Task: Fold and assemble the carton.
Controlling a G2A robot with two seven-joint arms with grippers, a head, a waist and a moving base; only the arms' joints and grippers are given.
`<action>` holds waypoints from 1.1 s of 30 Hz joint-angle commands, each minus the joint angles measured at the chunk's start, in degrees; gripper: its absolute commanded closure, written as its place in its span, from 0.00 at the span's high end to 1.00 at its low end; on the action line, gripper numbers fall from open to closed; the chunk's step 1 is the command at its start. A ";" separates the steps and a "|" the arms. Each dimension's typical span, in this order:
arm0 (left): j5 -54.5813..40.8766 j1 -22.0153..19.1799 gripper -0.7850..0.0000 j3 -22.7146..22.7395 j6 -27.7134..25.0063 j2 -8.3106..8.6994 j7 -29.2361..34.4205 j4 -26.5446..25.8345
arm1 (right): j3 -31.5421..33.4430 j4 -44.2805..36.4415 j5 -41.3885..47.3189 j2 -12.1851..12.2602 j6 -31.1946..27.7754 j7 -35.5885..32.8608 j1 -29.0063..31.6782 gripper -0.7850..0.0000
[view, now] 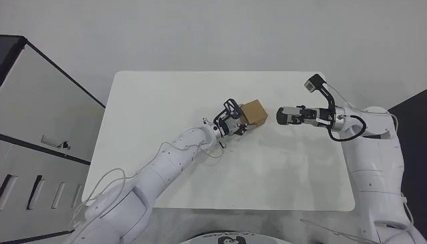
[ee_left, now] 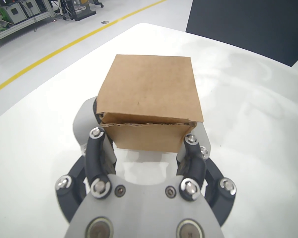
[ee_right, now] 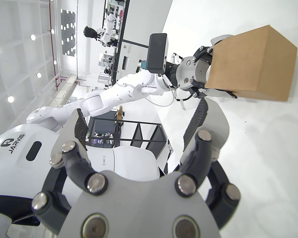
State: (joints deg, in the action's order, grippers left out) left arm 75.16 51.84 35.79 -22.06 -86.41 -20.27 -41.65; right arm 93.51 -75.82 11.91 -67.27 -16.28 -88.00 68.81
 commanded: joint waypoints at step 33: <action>-1.03 27.87 0.00 28.73 -15.84 14.37 24.86 -51.12 | 0.00 0.00 0.00 0.00 0.00 0.00 0.00 1.00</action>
State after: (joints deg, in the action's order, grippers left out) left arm 75.15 78.34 62.66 -36.27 -72.50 2.72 -89.55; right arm 93.51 -75.82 11.91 -67.27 -16.28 -88.00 68.81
